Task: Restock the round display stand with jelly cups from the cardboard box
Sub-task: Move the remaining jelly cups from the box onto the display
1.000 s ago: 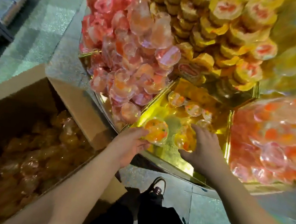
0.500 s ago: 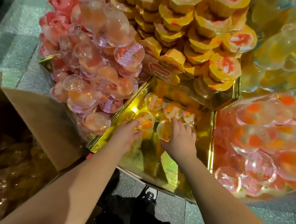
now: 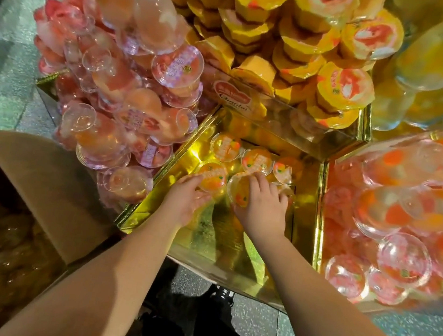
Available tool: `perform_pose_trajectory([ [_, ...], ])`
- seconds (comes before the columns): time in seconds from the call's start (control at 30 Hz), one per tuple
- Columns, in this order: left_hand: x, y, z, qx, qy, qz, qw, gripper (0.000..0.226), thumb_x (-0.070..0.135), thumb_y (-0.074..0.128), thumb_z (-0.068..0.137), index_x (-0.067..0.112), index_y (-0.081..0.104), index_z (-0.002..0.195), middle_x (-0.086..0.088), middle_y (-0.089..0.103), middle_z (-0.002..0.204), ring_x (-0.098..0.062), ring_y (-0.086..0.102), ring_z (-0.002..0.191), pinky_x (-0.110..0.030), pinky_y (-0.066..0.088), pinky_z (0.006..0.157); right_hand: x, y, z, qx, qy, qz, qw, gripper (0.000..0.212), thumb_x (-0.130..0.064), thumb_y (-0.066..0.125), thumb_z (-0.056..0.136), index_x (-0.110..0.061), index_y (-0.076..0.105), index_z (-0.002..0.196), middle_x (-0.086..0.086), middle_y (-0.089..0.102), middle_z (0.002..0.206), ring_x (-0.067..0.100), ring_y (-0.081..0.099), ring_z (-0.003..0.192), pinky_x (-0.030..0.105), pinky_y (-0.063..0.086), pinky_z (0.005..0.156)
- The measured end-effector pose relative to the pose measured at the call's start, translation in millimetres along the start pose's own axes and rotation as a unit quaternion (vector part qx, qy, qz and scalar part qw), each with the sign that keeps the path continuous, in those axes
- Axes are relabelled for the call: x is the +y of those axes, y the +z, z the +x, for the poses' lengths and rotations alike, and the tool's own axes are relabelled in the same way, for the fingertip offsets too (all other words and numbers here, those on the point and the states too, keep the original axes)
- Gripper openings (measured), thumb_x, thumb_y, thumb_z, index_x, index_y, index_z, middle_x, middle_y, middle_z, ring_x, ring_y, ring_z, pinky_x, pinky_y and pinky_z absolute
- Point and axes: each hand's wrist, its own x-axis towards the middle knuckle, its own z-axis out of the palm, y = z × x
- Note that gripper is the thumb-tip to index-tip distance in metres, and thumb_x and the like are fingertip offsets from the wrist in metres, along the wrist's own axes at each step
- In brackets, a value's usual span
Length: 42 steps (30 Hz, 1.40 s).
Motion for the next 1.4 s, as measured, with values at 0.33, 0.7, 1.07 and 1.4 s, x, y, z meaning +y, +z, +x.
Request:
perform_pose_trajectory([
  [0.33, 3.1, 3.7, -0.3, -0.011, 0.016, 0.040, 0.999, 0.050, 0.024, 0.057, 0.100, 0.009, 0.041, 0.144, 0.000, 0.063, 0.101, -0.025, 0.064, 0.105, -0.042, 0.047, 0.105, 1.1, 4.5, -2.6, 0.019, -0.010, -0.022, 1.000, 0.071, -0.055, 0.064, 0.088, -0.021, 0.042, 0.146, -0.001, 0.037, 0.156, 0.026, 0.037, 0.139, 0.050, 0.033, 0.107],
  [0.7, 33.8, -29.1, -70.9, 0.001, 0.036, 0.199, 0.979, 0.023, 0.019, 0.065, 0.095, 0.010, 0.062, 0.116, -0.011, 0.066, 0.114, -0.019, 0.065, 0.078, -0.027, 0.052, 0.071, -38.1, -63.4, -25.1, -0.005, -0.050, -0.011, 0.999, 0.055, -0.044, 0.055, 0.096, -0.023, 0.040, 0.145, 0.003, 0.038, 0.152, 0.029, 0.031, 0.142, 0.049, 0.026, 0.115],
  [1.07, 161.3, -166.6, -228.8, 0.100, 0.228, 0.374, 0.893, 0.041, 0.044, 0.058, 0.097, 0.023, 0.058, 0.132, 0.002, 0.062, 0.118, -0.020, 0.057, 0.106, -0.027, 0.042, 0.080, -224.7, -151.1, -70.3, -0.007, -0.247, -0.025, 0.969, 0.039, -0.034, 0.054, 0.094, -0.017, 0.054, 0.129, 0.010, 0.059, 0.127, 0.031, 0.054, 0.118, 0.041, 0.047, 0.092],
  [1.4, 165.7, -382.4, -295.1, 0.265, 0.258, 0.365, 0.854, 0.019, 0.035, 0.054, 0.099, 0.029, 0.060, 0.116, 0.004, 0.061, 0.106, -0.009, 0.056, 0.083, -0.024, 0.040, 0.063, -440.7, -103.8, -127.1, -0.062, -0.401, -0.076, 0.911, 0.036, -0.034, 0.051, 0.096, -0.016, 0.057, 0.127, 0.004, 0.057, 0.122, 0.024, 0.055, 0.114, 0.043, 0.051, 0.093],
])
